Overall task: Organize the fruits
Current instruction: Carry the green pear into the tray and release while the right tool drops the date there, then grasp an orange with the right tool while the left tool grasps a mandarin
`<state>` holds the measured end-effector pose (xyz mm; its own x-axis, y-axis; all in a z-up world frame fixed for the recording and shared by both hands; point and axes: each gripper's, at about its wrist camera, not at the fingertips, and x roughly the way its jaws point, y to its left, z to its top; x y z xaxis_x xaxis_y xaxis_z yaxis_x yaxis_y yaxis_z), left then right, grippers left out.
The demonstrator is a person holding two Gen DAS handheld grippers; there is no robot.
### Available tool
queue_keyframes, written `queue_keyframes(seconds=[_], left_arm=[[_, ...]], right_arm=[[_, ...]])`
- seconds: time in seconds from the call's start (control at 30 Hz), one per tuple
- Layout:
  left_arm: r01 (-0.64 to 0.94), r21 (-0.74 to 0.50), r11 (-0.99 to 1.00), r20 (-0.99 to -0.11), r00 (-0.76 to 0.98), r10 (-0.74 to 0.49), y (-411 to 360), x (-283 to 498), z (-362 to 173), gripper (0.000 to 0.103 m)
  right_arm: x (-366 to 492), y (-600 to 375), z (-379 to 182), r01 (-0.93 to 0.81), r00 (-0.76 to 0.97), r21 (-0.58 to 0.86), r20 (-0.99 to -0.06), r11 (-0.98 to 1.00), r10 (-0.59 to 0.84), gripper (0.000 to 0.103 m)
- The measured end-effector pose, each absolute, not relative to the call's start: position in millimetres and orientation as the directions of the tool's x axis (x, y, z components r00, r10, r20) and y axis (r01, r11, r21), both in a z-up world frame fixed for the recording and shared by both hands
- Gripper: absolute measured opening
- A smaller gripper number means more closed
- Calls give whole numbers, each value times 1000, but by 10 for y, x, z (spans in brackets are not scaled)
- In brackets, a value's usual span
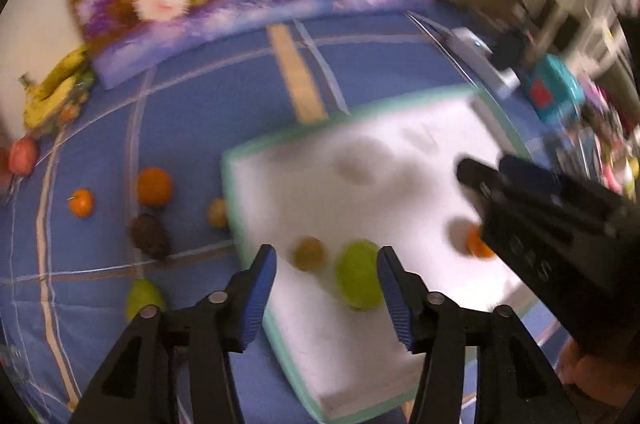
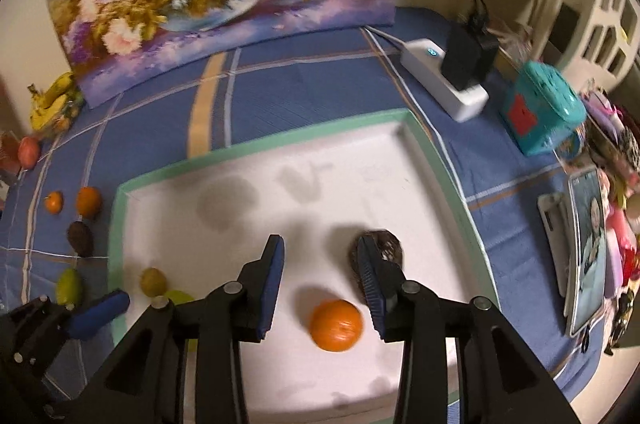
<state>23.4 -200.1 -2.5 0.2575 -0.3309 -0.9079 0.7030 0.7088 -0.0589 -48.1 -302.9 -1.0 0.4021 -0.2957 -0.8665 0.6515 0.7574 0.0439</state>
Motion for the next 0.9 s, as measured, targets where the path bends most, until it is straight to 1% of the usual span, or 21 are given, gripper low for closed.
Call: queue_keyframes(seconds=[0.1, 0.17, 0.23, 0.27, 0.3, 0.33, 0.37, 0.4, 0.43, 0.47, 0.5, 0.53, 0.57, 0.63, 0.67, 0.73, 0.8, 0.9], left_arm=[[615, -76, 785, -899, 299, -321, -1780, 521, 35, 59], [547, -83, 833, -896, 326, -303, -1624, 720, 48, 61], [478, -78, 875, -891, 360, -276, -1464, 895, 46, 67], [447, -72, 892, -888, 378, -261, -1384, 969, 57, 69], [418, -65, 906, -885, 395, -245, -1322, 1039, 63, 73], [388, -54, 920, -882, 413, -226, -1246, 1118, 67, 79], [365, -47, 930, -880, 425, -212, -1191, 1173, 72, 83], [338, -38, 940, -876, 441, -194, -1131, 1244, 77, 89], [325, -34, 945, -874, 449, -186, -1095, 1281, 79, 92], [314, -31, 949, -871, 457, -180, -1046, 1320, 83, 94], [304, -30, 952, -869, 463, -175, -1019, 1361, 80, 99], [293, -31, 956, -867, 468, -171, -981, 1412, 84, 103], [283, -32, 958, -864, 473, -169, -952, 1449, 91, 103], [270, -38, 962, -862, 479, -168, -904, 1526, 82, 103], [267, -41, 963, -861, 480, -169, -878, 1554, 87, 103], [256, -44, 966, -856, 489, -169, -845, 1622, 97, 103], [249, -47, 967, -849, 500, -170, -797, 1675, 112, 103], [247, -60, 967, -839, 513, -183, -727, 1716, 150, 103]], right_arm=[[-389, -2980, 44, 628, 421, 51, -862, 777, -284, 40], [-327, -2959, 69, 619, 428, 53, -860, 784, -280, 39], [-278, -2946, 79, 613, 432, 59, -860, 788, -271, 39], [-251, -2941, 83, 610, 432, 58, -860, 790, -270, 39], [-217, -2933, 86, 608, 430, 54, -861, 792, -272, 39], [-191, -2929, 88, 606, 429, 50, -861, 794, -273, 39], [-159, -2924, 87, 603, 427, 47, -862, 796, -273, 39], [-127, -2919, 84, 601, 426, 42, -862, 798, -275, 46], [-94, -2911, 81, 601, 424, 37, -861, 799, -279, 54], [-71, -2905, 77, 600, 424, 34, -860, 799, -282, 72], [-42, -2897, 71, 596, 427, 35, -860, 802, -280, 76], [-13, -2887, 65, 591, 429, 36, -860, 806, -277, 76], [20, -2875, 60, 588, 428, 32, -860, 809, -277, 77], [82, -2849, 55, 583, 423, 15, -859, 813, -288, 81], [112, -2833, 57, 579, 423, 8, -858, 815, -292, 86], [168, -2805, 69, 568, 436, 11, -852, 823, -290, 88], [214, -2775, 81, 557, 456, 23, -844, 830, -283, 93], [275, -2727, 111, 539, 496, 35, -821, 842, -284, 93]])
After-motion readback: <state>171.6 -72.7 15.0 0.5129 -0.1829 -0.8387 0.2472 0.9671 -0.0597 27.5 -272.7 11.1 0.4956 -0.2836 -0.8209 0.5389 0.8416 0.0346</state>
